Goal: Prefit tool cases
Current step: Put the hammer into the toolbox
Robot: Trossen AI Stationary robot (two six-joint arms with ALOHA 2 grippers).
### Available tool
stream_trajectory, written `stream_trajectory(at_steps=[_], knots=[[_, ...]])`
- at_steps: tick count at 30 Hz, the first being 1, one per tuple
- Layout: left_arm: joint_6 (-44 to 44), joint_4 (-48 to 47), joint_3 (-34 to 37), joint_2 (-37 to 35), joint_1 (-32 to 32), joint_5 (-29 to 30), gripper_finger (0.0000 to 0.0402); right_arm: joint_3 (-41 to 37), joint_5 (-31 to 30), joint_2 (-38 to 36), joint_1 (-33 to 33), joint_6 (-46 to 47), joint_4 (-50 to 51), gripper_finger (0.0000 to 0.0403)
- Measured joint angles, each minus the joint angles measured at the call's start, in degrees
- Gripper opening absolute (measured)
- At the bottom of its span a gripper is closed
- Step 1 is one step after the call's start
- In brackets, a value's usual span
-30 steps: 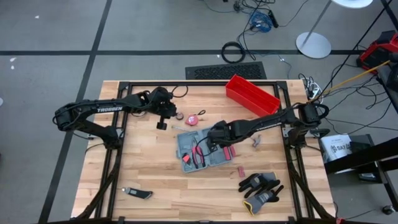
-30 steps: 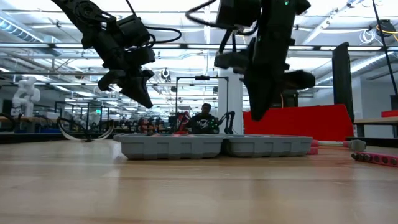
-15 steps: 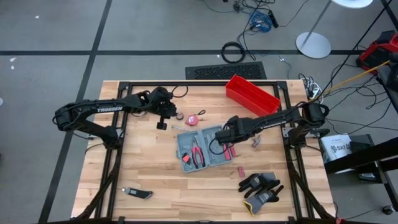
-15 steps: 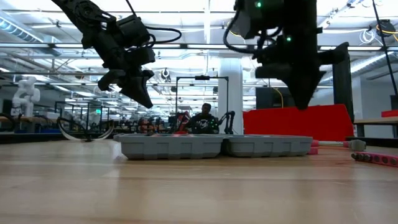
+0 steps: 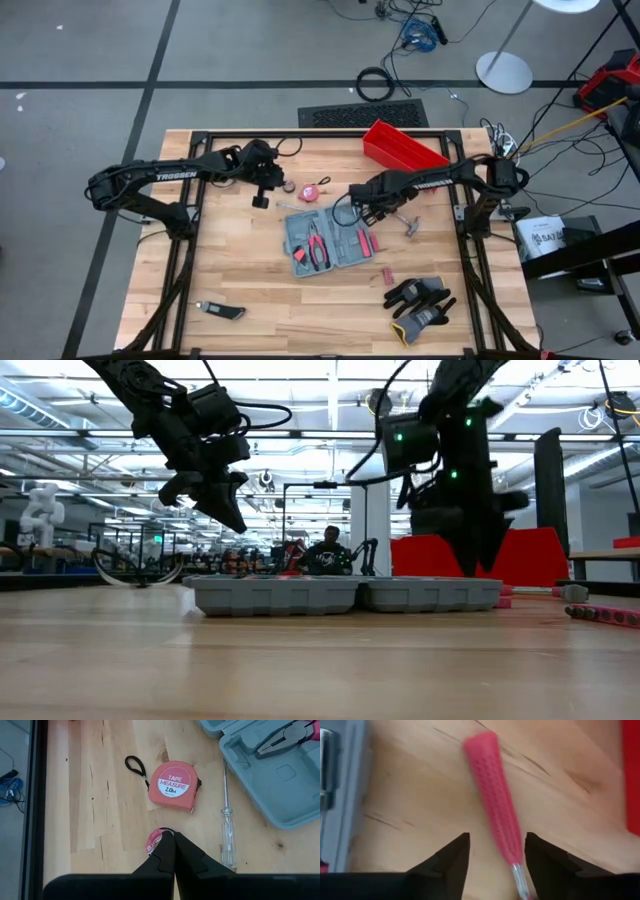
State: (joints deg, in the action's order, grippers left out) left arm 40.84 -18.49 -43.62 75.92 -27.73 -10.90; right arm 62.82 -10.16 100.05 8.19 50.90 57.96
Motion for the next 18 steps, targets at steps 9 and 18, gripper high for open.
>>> stream_trajectory(at_steps=[9, 18], knots=[[0.0, 0.0, 0.0, 0.0, 0.0, 0.0, 0.0002, -7.3, 7.3, 0.3, 7.3, -18.0, -12.3, 0.0166], [0.0, 0.5, 0.0, 0.0, 0.0, 0.0, 0.0002, -7.3, 13.3, 2.5, 10.3, -24.4, -12.2, 0.0077]])
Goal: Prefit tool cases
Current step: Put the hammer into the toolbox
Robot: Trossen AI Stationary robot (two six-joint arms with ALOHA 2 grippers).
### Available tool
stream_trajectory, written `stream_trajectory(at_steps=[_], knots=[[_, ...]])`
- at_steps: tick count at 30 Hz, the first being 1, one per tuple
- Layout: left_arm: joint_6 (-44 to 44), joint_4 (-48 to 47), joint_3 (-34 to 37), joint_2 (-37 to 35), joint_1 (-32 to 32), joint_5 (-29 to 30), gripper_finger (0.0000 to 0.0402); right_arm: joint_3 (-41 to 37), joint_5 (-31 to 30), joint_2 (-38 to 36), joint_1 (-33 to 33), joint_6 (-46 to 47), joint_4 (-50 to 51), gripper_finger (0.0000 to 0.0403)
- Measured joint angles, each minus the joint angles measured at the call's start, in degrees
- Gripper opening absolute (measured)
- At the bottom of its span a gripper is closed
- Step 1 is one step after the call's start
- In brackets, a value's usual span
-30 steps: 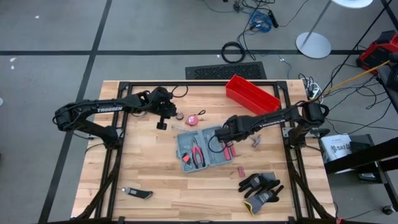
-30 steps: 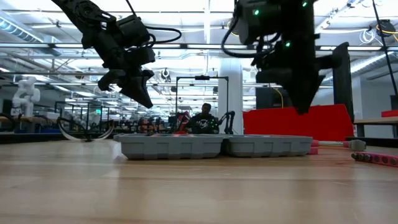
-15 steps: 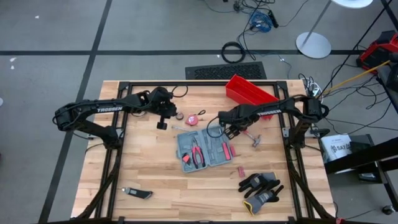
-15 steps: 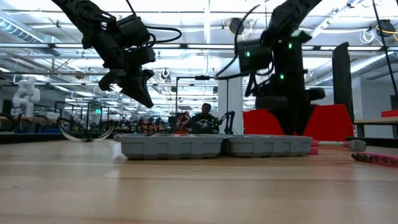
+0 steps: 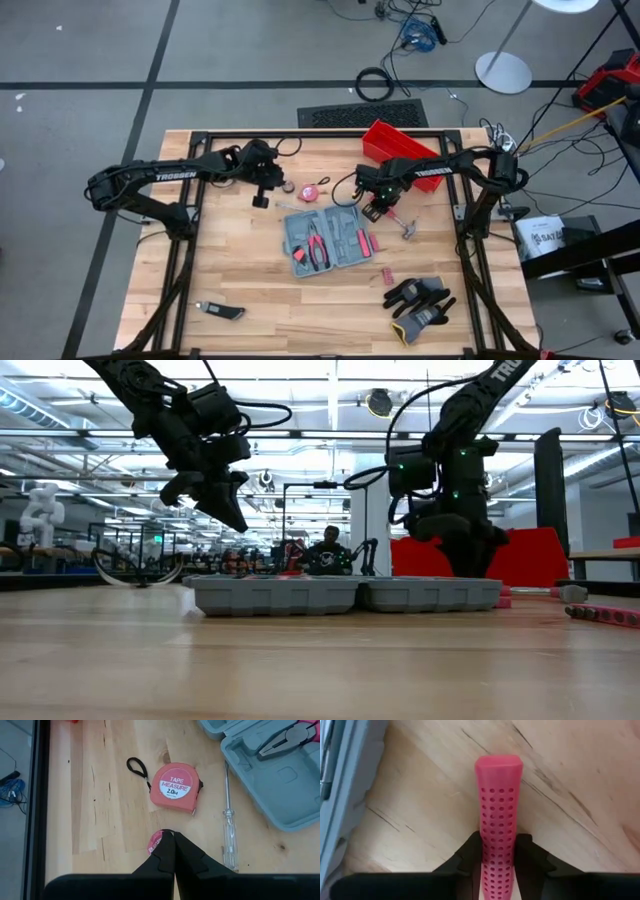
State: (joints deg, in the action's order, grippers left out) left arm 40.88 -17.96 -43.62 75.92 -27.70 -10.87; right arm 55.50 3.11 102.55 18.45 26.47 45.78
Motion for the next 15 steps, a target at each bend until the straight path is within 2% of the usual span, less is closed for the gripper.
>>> stream_trajectory(at_steps=[4, 8, 12, 13, 15], knots=[[0.0, 0.0, 0.0, 0.0, 0.0, 0.0, 0.0002, 5.1, -4.6, 0.4, -0.6, -2.1, 6.8, 0.0077], [0.0, 0.1, 0.0, 0.0, 0.1, 0.0, 0.0002, 12.5, -12.4, 0.4, -2.4, -5.1, 19.0, 0.0077], [0.0, 0.7, 0.0, 0.0, 0.1, 0.0, 0.0002, 19.6, -15.3, 0.3, -5.5, -11.9, 29.3, 0.0072], [0.0, 0.9, 0.0, 0.0, 0.1, 0.0, 0.0002, 21.6, -16.2, 0.3, -6.5, -15.3, 30.7, 0.0063], [0.0, 1.3, 0.0, 0.0, 0.1, 0.0, 0.0002, 24.9, -19.5, 0.3, -8.6, -21.6, 33.5, 0.0014]])
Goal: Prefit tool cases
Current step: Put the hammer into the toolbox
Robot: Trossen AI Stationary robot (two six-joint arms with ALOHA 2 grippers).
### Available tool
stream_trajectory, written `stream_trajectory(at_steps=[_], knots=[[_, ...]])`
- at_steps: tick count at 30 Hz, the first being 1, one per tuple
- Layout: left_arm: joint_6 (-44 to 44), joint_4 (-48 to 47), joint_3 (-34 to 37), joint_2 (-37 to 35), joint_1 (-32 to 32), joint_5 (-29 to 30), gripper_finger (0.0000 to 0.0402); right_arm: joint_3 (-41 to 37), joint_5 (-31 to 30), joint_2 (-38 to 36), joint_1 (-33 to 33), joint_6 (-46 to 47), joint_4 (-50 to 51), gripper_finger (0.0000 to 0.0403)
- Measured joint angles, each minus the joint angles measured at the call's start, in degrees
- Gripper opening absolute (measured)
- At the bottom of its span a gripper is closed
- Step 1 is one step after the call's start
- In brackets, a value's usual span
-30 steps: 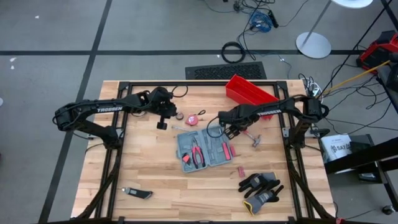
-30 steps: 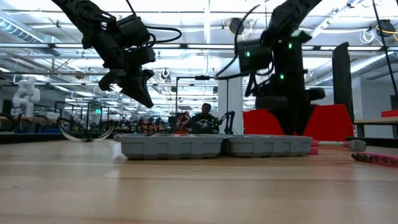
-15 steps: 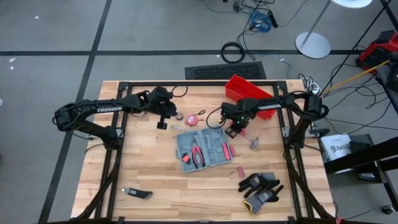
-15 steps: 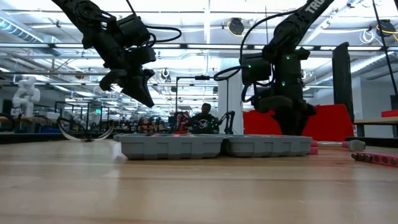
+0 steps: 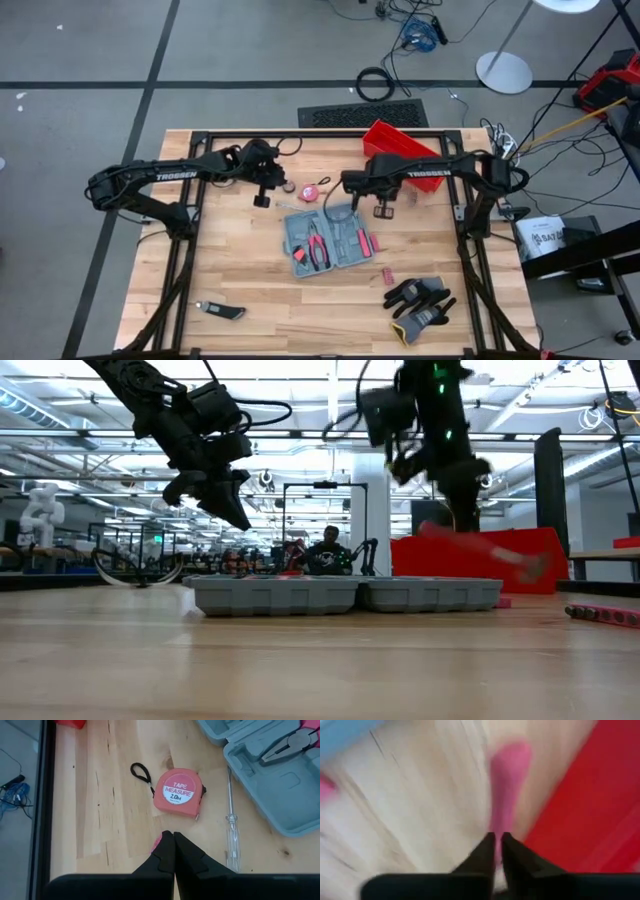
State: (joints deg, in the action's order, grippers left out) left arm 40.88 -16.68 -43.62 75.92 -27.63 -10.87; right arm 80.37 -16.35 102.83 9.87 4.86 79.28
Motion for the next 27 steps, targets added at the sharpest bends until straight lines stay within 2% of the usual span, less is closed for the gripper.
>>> stream_trajectory(at_steps=[1, 6, 8, 11, 14, 18, 21, 24, 27], knots=[[0.0, 0.0, 0.0, 0.0, 0.0, 0.0, 0.0002, 1.2, -2.0, 0.0, -1.0, -1.6, 2.4, 0.0003], [0.0, 0.0, 0.0, 0.0, 0.0, 0.3, 0.0002, 7.2, -9.1, 0.0, -5.5, -12.1, 8.1, 0.0004], [0.0, 0.0, 0.0, 0.0, 0.0, 0.5, 0.0002, 9.0, -9.0, -0.2, -5.9, -12.6, 7.9, 0.0004], [0.0, -0.1, 0.0, 0.0, 0.0, 0.6, 0.0002, 9.7, -10.2, -0.2, -4.9, -7.7, 7.1, 0.0003], [0.0, 0.0, 0.0, 0.0, 0.0, 0.6, 0.0002, 9.2, -10.1, -0.2, -1.9, 3.5, -0.7, 0.0003], [0.0, -0.2, 0.0, 0.0, 0.0, 0.7, 0.0002, 6.6, 0.7, -0.2, 3.8, 16.6, -13.3, 0.0009], [0.0, -0.2, 0.0, 0.0, 0.0, 0.7, 0.0002, 4.9, 0.2, 0.8, 7.6, 28.5, -18.7, 0.0032], [-0.1, -0.5, 0.0, 0.0, 0.0, 0.7, 0.0002, 2.3, -0.4, 3.4, 9.7, 33.5, -21.3, 0.0049], [-0.1, -0.8, 0.0, 0.0, 0.0, 0.8, 0.0002, -0.9, 0.1, 7.5, 9.7, 34.5, -27.1, 0.0052]])
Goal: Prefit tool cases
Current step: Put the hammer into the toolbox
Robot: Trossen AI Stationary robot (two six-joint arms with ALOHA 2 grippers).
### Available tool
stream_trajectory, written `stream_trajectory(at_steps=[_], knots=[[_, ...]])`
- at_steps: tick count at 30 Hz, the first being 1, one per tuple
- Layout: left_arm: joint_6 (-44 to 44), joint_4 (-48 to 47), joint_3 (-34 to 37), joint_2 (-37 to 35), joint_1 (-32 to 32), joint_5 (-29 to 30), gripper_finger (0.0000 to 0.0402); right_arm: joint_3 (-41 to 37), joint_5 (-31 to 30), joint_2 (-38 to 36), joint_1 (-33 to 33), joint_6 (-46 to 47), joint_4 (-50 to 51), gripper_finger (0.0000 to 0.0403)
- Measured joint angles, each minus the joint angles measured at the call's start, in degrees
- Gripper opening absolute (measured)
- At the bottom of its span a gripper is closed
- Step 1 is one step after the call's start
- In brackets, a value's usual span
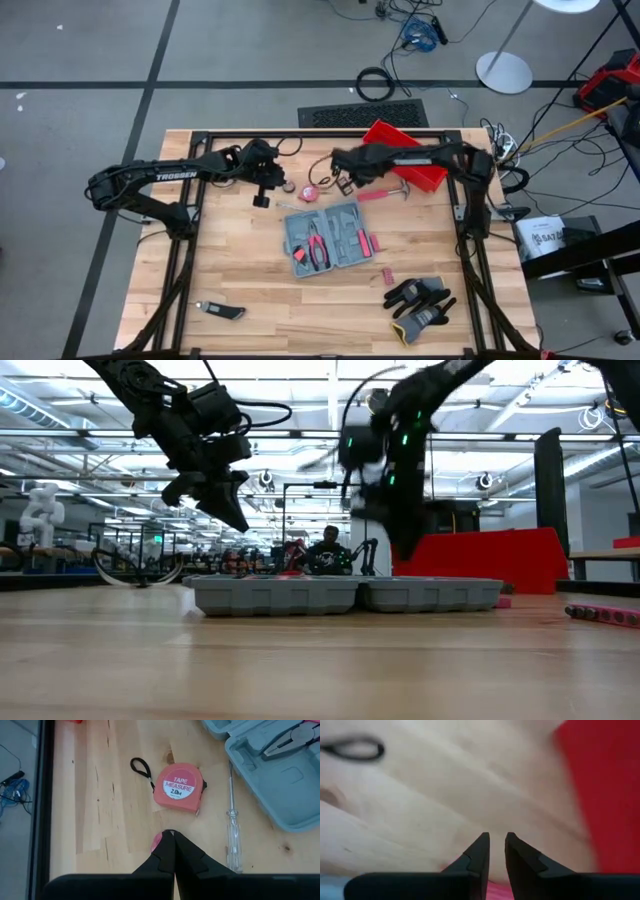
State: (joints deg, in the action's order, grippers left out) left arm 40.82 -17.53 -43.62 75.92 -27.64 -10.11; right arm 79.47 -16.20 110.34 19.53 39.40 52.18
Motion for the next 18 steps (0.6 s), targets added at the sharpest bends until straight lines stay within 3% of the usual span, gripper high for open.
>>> stream_trajectory(at_steps=[6, 12, 18], knots=[[-1.1, -0.8, 0.0, 0.0, 0.0, 0.0, 0.0002, -0.7, 8.0, 5.5, -2.8, 1.3, 3.3, 0.0033], [-1.5, -1.1, 0.0, 0.0, 0.0, 0.0, 0.0002, -0.6, 12.8, 4.5, -9.0, 2.7, 12.5, 0.0004], [-1.5, -1.1, 0.0, 0.0, 0.0, 0.0, 0.0002, -0.6, 16.6, 2.3, -15.9, 6.4, 22.0, 0.0003]])
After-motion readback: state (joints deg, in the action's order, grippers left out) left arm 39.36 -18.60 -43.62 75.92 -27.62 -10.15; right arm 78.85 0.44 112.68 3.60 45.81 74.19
